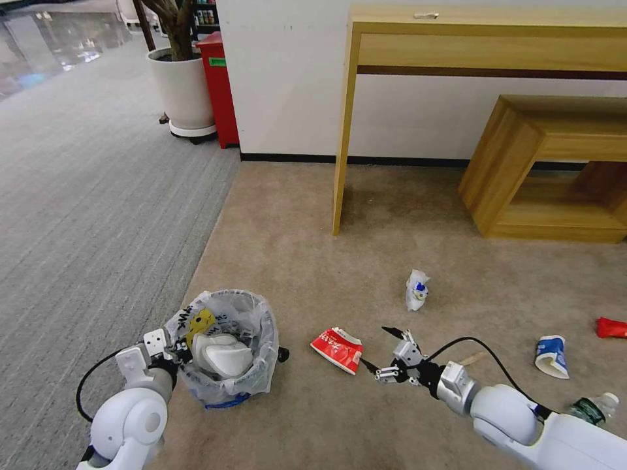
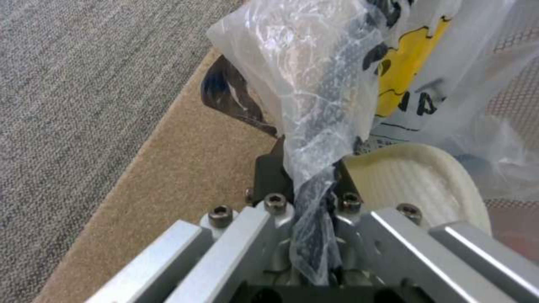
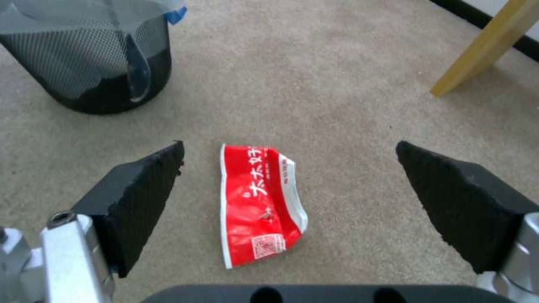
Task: Pick up the trash bin and place the garbage on the floor into it.
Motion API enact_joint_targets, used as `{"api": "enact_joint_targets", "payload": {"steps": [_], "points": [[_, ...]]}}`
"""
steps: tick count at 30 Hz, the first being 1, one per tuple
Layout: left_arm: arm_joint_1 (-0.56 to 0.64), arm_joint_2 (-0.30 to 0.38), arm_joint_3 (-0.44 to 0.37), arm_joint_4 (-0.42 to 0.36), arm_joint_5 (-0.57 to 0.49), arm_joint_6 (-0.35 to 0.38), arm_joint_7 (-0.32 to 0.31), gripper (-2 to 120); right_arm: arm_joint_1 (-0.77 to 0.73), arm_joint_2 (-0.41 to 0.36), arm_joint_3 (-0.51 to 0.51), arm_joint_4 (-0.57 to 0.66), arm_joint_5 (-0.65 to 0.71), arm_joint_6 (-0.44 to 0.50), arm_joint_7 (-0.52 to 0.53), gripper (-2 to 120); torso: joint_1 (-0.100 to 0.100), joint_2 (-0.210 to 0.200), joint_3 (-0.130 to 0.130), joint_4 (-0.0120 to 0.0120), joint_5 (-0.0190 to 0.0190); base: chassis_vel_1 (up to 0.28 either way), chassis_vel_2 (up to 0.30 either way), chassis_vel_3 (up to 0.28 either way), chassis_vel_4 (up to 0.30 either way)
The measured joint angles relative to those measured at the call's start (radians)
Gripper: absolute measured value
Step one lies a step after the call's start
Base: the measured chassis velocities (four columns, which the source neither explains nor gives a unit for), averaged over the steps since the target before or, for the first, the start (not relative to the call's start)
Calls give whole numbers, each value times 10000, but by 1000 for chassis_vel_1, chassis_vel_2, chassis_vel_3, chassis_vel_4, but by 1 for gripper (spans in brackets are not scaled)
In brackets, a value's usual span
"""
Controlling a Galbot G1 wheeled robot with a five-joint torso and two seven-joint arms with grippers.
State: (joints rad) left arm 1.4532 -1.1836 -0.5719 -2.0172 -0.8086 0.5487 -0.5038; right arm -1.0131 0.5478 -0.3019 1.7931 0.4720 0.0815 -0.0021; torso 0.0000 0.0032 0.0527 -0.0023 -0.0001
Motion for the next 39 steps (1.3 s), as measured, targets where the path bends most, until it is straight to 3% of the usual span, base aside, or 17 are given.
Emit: {"api": "enact_joint_targets", "payload": {"steps": [12, 22, 39], "points": [[-25, -17, 9, 63, 43, -20, 20, 0, 577, 275, -792, -114, 172, -28, -107, 97, 0, 0, 0, 0, 1, 0, 0, 0, 0], [-146, -59, 21, 176, 42, -37, 27, 0, 791, 433, -1219, -813, 58, 470, -472, 96, 0, 0, 0, 0, 1, 0, 0, 0, 0], [-162, -123, -23, 281, 49, -115, 48, 0, 467, 685, -674, -2413, -563, 432, -144, 96, 0, 0, 0, 0, 1, 0, 0, 0, 0]]}}
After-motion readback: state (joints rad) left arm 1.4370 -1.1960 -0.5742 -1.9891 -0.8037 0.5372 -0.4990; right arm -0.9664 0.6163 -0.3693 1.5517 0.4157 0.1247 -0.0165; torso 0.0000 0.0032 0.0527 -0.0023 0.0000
